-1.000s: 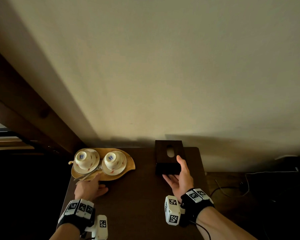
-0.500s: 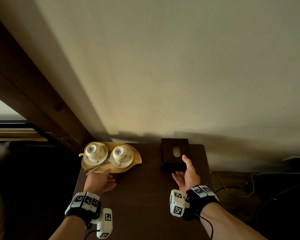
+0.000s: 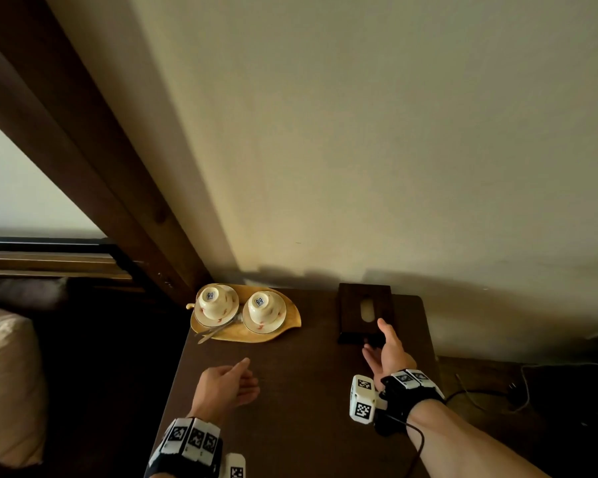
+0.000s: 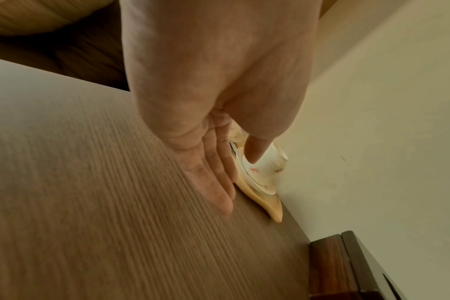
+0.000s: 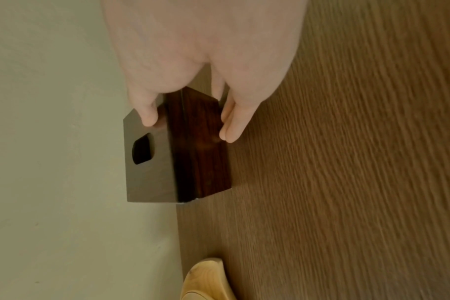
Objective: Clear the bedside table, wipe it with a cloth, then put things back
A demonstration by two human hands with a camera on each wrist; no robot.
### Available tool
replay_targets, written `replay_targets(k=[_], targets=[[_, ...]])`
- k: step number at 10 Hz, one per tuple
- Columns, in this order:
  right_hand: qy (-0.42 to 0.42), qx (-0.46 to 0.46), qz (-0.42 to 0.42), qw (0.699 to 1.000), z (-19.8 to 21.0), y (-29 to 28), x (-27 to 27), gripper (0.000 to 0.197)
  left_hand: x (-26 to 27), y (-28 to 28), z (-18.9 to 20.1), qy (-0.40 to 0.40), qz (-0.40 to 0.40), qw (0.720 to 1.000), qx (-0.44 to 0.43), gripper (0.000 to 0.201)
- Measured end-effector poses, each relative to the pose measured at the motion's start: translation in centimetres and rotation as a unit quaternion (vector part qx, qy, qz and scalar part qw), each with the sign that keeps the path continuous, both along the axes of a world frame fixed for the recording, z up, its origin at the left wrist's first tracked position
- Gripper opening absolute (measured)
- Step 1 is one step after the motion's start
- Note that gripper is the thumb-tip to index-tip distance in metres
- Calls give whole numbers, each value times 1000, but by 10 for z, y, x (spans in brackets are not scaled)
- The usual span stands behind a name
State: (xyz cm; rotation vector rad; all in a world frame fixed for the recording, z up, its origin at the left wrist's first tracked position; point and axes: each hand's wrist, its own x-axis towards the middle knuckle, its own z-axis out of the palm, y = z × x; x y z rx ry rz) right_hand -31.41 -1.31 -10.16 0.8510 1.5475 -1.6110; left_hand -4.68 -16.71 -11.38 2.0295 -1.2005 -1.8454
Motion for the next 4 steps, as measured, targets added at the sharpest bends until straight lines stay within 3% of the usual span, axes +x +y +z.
replay_targets(k=[2,4], targets=[[9,-11,12,1000,6,4,2,38,14,11,7,37,6,999,-11,32],[14,-47,56,997,-2,22,14,30,13,18,20,71,-51,996,-15,26]])
